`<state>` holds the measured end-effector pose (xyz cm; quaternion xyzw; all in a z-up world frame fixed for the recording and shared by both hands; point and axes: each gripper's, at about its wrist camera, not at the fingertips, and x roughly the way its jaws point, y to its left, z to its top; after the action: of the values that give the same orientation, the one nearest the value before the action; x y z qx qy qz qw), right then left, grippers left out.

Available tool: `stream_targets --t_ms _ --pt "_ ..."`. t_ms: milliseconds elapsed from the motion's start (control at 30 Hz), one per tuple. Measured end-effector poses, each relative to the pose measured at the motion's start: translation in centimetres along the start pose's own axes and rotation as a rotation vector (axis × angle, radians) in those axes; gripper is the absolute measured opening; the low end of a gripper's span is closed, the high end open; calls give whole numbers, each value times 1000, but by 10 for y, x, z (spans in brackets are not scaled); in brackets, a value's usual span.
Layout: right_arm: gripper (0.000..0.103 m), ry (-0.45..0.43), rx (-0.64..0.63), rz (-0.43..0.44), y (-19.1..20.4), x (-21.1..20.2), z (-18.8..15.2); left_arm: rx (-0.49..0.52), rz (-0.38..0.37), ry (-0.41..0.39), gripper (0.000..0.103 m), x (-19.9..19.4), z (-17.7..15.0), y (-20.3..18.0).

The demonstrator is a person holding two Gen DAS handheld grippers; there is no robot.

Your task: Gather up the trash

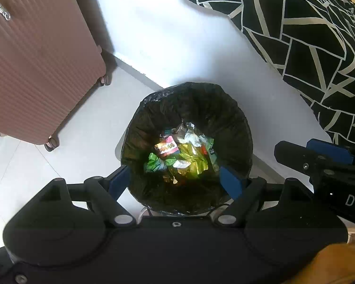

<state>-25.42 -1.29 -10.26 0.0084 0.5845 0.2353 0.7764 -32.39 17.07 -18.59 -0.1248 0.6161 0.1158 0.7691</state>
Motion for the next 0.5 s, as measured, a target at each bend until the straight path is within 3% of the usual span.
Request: stream_targets --t_ms 500 --pt "70 1 1 -2 0 1 0 -6 -4 4 82 2 -3 0"
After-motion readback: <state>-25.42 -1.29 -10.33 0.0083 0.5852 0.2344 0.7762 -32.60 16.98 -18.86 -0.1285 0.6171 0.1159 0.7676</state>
